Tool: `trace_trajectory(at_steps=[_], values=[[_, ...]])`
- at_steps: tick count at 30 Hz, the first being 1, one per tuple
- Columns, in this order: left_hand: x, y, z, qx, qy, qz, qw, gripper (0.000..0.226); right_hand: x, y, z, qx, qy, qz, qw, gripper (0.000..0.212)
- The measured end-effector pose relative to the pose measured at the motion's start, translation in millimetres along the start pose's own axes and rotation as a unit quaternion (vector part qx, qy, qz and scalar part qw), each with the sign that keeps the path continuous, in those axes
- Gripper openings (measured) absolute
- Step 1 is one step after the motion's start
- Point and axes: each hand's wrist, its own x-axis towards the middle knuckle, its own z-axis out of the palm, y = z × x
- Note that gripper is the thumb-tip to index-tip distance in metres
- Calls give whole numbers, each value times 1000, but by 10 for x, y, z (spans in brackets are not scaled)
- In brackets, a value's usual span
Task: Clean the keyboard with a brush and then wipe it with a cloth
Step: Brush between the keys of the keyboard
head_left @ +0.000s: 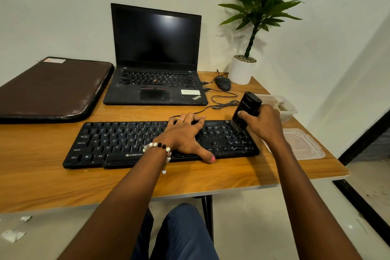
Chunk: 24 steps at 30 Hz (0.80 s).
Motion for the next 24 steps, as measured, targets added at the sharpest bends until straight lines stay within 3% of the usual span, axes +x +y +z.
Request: trace_trajectory(at_steps=[5, 9, 17, 20, 24], values=[[-9, -4, -3, 1, 0, -1, 1000, 129, -32, 0, -53, -102, 50, -29, 993, 36], [-7, 6, -6, 3, -2, -1, 1000, 129, -94, -2, 9, -1, 24, -29, 999, 36], [-7, -6, -7, 2, -2, 1, 1000, 132, -61, 61, -132, -60, -12, 34, 998, 47], [-2, -9, 1, 1, -1, 2, 1000, 132, -125, 5, -63, -3, 23, 33, 999, 48], [9, -8, 4, 3, -3, 0, 1000, 133, -244, -37, 63, 32, 12, 10, 999, 43]])
